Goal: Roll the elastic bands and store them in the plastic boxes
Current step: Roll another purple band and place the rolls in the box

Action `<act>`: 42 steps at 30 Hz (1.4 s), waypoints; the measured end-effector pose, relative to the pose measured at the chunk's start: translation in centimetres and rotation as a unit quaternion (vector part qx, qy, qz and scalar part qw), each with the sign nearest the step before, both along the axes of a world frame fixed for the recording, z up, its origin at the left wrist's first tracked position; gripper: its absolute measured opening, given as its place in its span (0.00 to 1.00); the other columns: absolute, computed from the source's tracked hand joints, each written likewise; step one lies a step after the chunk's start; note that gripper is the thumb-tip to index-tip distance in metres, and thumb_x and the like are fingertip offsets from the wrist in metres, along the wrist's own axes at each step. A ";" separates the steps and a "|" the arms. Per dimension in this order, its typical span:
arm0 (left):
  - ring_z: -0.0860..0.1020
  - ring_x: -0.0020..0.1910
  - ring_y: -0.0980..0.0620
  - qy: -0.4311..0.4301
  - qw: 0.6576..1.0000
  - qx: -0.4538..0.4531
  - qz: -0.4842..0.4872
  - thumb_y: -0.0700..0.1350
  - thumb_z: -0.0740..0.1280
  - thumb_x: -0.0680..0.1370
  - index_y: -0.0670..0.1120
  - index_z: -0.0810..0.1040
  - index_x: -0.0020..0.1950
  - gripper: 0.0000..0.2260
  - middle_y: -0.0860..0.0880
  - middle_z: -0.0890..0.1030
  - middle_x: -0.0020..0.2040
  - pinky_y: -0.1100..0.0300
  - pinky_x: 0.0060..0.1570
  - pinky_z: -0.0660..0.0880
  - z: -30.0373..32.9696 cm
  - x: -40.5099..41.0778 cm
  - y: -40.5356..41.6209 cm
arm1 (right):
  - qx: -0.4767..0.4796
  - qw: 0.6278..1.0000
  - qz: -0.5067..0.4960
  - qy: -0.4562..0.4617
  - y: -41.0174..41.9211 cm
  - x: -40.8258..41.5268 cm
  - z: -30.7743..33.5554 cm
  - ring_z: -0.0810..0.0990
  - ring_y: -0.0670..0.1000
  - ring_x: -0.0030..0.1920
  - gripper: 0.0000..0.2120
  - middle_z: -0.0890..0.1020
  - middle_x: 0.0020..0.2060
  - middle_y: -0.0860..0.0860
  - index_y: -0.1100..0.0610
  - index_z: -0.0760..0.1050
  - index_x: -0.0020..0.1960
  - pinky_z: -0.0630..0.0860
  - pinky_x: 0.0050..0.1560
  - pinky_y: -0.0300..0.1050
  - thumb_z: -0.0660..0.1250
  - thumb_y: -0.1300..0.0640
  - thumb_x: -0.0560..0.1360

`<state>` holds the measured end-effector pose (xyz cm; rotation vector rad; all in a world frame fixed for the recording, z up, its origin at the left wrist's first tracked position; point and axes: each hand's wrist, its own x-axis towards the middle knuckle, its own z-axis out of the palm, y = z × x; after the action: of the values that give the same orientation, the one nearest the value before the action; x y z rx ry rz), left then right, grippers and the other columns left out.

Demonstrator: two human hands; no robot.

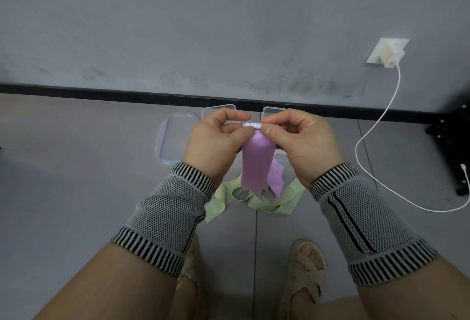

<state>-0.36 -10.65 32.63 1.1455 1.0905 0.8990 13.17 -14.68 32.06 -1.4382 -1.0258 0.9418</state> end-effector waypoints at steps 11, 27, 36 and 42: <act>0.76 0.36 0.49 0.000 1.000 -0.004 0.002 0.35 0.69 0.73 0.45 0.79 0.40 0.06 0.45 0.80 0.35 0.55 0.41 0.74 0.3 -0.1 0.0 | 0.012 1.000 0.007 0.019 -0.1 -0.1 0.1 0.82 0.47 0.40 0.11 0.84 0.36 0.48 0.51 0.80 0.45 0.80 0.47 0.44 0.71 0.66 0.70; 0.76 0.29 0.57 -0.039 0.999 -0.004 0.009 0.33 0.67 0.74 0.44 0.77 0.40 0.07 0.51 0.80 0.29 0.66 0.33 0.74 0.1 -0.4 0.2 | 0.023 0.998 -0.048 0.017 0.0 0.1 -0.2 0.83 0.55 0.40 0.09 0.83 0.33 0.51 0.53 0.77 0.37 0.81 0.48 0.58 0.72 0.65 0.71; 0.77 0.38 0.48 0.004 1.000 0.016 -0.001 0.34 0.67 0.75 0.45 0.78 0.43 0.07 0.43 0.81 0.37 0.56 0.42 0.75 -0.1 -0.4 0.2 | -0.012 1.000 0.013 0.026 0.1 0.4 -0.5 0.83 0.53 0.41 0.09 0.85 0.37 0.52 0.50 0.82 0.39 0.80 0.46 0.51 0.70 0.62 0.73; 0.69 0.30 0.52 -0.016 0.999 -0.047 0.011 0.38 0.58 0.80 0.43 0.79 0.47 0.09 0.44 0.73 0.34 0.61 0.35 0.66 0.4 -0.1 0.2 | -0.008 0.997 -0.006 0.075 0.2 0.6 -0.4 0.82 0.50 0.39 0.09 0.84 0.35 0.52 0.53 0.81 0.38 0.78 0.43 0.45 0.70 0.66 0.72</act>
<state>-0.42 -10.47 33.00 1.0408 1.1101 0.8719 13.81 -14.47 31.68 -1.3629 -0.9000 1.0348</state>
